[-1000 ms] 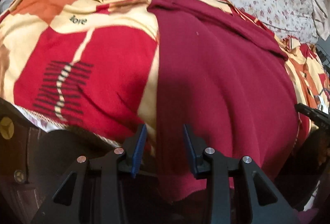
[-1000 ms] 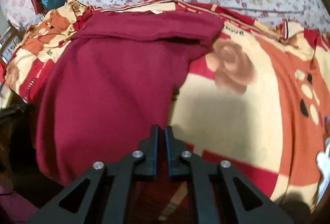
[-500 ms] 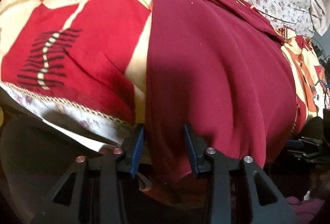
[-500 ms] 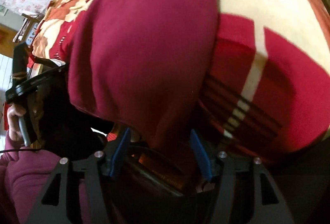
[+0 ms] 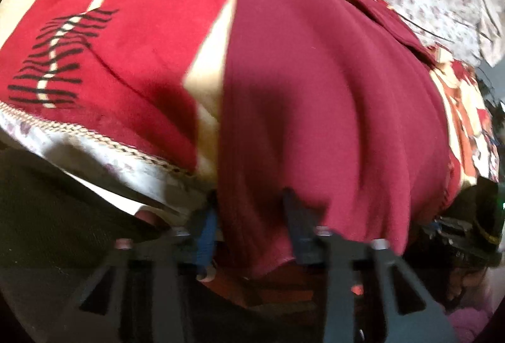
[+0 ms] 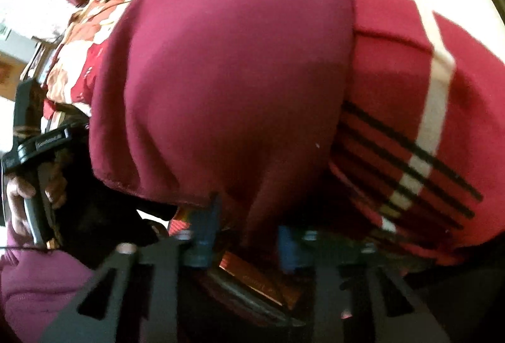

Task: Fold small clothes

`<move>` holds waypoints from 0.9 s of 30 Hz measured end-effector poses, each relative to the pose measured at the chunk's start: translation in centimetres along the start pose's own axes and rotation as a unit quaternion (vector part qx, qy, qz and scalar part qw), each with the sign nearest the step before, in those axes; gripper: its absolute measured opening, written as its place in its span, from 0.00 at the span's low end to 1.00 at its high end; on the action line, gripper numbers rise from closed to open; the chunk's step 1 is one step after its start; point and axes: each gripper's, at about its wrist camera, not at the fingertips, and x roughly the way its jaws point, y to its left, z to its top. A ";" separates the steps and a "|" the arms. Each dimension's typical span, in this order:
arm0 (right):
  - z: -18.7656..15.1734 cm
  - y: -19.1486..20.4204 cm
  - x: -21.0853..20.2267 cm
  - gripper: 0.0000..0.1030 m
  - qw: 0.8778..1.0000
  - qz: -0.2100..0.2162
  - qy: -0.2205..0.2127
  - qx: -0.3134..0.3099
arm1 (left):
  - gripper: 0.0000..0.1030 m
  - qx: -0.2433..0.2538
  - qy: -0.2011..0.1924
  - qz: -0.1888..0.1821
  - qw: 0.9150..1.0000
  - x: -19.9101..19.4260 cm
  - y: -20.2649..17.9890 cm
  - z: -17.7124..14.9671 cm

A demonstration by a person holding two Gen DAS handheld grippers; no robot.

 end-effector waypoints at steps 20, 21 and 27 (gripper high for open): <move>3.7 2.4 -13.6 0.08 0.980 0.128 -0.141 -0.050 | 0.00 0.042 -0.167 -0.021 0.985 -12.4 -1.4 4.2; 3.7 2.5 -13.7 0.08 0.980 0.128 -0.144 -0.050 | 0.00 0.045 -0.170 -0.016 0.984 -12.6 -1.5 4.1; 3.9 2.9 -13.5 0.08 0.979 0.123 -0.154 -0.049 | 0.00 0.059 -0.181 0.011 0.982 -12.7 -2.2 3.5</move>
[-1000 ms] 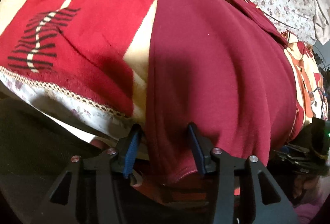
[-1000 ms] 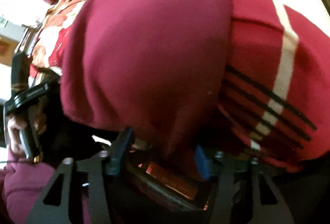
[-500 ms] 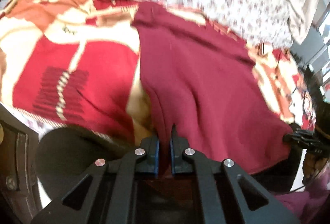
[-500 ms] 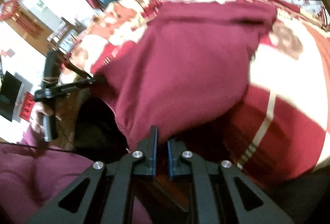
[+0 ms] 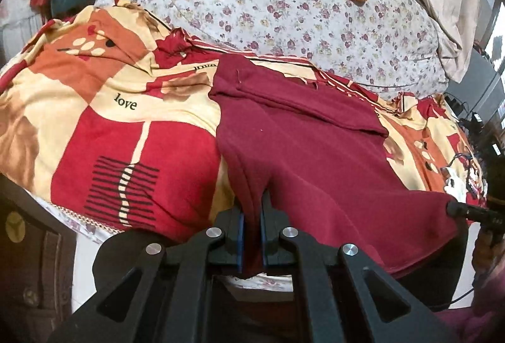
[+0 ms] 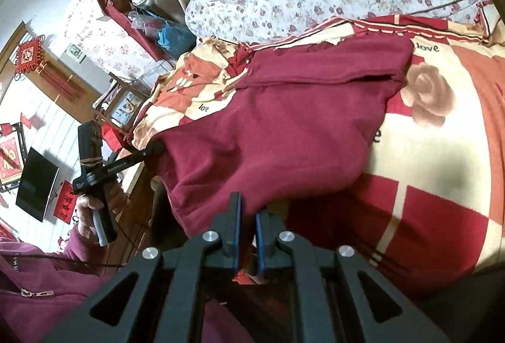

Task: Fold small clothes

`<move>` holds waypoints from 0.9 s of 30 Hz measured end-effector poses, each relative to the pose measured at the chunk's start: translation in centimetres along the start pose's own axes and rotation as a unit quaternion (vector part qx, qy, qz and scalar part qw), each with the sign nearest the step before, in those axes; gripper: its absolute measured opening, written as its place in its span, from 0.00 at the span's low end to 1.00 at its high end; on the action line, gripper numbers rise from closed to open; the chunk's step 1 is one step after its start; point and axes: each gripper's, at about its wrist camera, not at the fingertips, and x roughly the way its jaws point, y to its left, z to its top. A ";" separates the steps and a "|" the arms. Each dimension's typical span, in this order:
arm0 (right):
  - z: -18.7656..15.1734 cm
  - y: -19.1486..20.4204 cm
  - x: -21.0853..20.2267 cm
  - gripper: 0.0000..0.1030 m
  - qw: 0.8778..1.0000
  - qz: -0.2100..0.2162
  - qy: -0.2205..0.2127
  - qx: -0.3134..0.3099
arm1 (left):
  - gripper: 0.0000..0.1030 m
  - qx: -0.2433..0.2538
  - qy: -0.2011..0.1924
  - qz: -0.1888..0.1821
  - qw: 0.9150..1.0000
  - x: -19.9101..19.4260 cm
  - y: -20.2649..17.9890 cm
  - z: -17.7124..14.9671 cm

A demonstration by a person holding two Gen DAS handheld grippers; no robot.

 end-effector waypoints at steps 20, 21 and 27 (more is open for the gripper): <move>0.5 0.2 -0.8 0.08 1.000 0.003 -0.021 -0.007 | 0.00 -0.005 -0.031 0.000 1.000 -2.4 0.0 -0.1; 0.5 0.1 -0.8 0.08 1.000 0.005 -0.021 -0.008 | 0.00 -0.006 -0.036 -0.004 0.999 -2.8 0.0 0.0; 0.9 0.5 -1.5 0.08 0.999 0.023 -0.032 -0.019 | 0.00 -0.011 -0.064 -0.017 0.998 -4.6 0.0 0.7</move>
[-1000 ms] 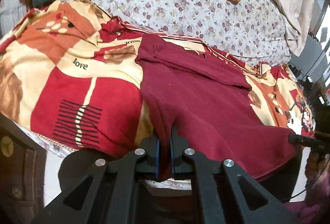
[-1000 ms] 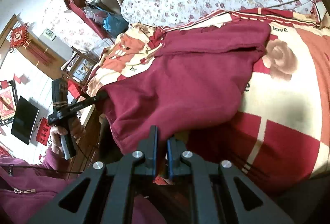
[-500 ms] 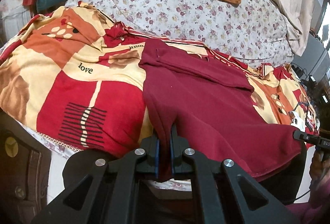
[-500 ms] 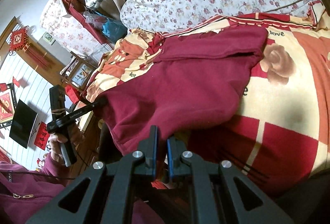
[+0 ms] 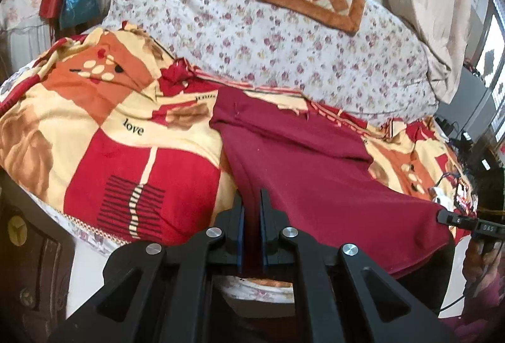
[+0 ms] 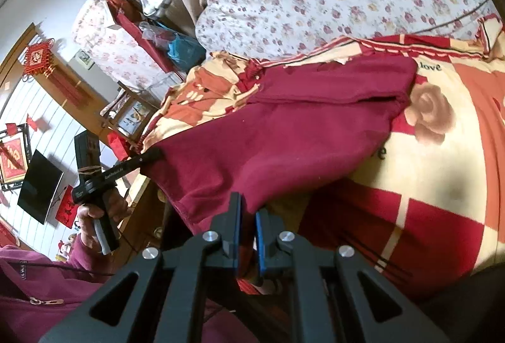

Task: Fold small clothes

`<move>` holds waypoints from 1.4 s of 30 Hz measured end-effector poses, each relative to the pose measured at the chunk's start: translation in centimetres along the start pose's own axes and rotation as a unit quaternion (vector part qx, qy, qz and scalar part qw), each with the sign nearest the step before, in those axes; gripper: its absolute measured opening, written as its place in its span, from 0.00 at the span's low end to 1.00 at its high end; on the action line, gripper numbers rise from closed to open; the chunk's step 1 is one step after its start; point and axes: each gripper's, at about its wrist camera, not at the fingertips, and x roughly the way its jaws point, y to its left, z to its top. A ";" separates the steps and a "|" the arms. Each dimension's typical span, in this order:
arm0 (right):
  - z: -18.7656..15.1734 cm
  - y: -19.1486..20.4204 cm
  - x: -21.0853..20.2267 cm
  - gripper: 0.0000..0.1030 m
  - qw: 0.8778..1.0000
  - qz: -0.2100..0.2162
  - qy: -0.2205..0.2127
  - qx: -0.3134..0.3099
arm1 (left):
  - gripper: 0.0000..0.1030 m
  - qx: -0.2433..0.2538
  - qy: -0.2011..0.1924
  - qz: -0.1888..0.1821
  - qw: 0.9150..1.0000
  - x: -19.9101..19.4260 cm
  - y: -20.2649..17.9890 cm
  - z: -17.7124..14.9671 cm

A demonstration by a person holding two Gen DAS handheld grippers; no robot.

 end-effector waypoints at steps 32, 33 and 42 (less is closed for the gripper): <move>7.7 -4.8 1.0 0.08 0.993 -0.042 -0.090 0.067 | 0.00 0.003 -0.020 0.007 1.000 7.8 -0.4 8.2; 8.2 -5.1 1.2 0.08 0.992 -0.045 -0.090 0.070 | 0.00 0.003 -0.018 0.007 1.000 8.4 -0.4 8.6; 12.1 -10.2 4.7 0.08 0.987 -0.097 -0.081 0.104 | 0.00 -0.012 0.006 0.024 1.000 15.4 -0.1 12.7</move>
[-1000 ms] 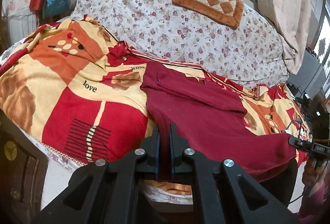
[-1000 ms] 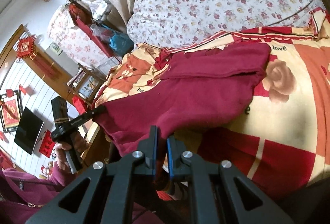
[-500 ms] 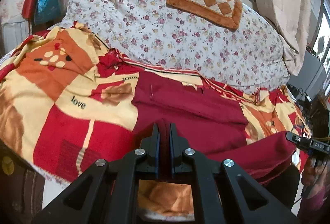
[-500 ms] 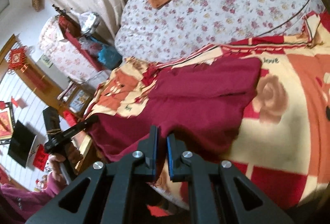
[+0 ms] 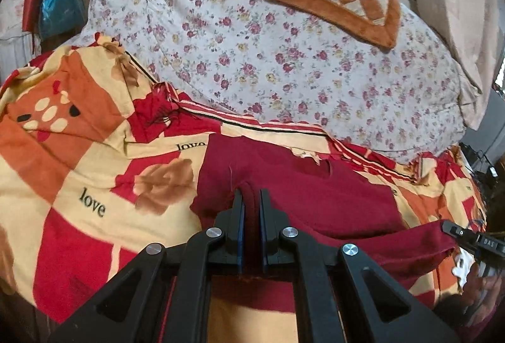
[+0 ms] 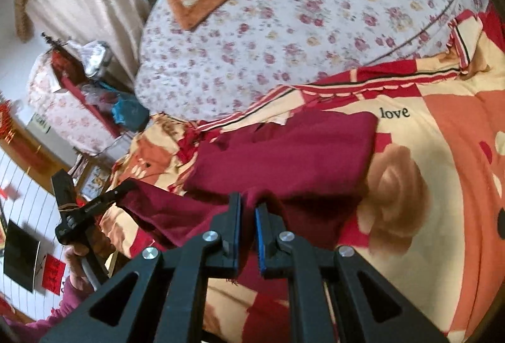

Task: Fold small clothes

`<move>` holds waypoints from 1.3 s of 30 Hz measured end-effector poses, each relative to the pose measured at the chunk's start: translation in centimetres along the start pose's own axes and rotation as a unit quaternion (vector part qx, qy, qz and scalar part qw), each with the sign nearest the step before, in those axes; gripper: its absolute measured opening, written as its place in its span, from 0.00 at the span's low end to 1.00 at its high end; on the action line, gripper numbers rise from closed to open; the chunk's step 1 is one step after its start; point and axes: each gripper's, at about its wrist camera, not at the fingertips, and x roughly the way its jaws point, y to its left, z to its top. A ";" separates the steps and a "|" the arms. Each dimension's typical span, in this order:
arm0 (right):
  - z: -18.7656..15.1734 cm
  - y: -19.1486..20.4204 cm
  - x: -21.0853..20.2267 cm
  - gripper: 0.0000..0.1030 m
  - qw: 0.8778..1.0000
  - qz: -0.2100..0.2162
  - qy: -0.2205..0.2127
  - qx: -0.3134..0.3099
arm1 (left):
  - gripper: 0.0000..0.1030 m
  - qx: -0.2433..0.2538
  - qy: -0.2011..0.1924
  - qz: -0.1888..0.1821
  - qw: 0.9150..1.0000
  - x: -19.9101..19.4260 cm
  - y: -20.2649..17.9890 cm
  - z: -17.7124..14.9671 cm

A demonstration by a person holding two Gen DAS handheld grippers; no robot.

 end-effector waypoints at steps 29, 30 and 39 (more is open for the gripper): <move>7.2 -9.4 10.5 0.30 0.993 -0.054 0.013 0.102 | 0.28 -0.052 0.052 -0.017 0.997 14.8 1.9 6.4; 7.1 -9.1 9.7 0.43 0.994 -0.065 0.002 0.092 | 0.35 -0.055 0.043 -0.020 0.997 14.3 2.2 6.7; 7.1 -2.7 11.1 0.44 0.992 -0.102 0.038 -0.065 | 0.39 -0.043 0.037 -0.004 0.998 13.2 2.7 6.6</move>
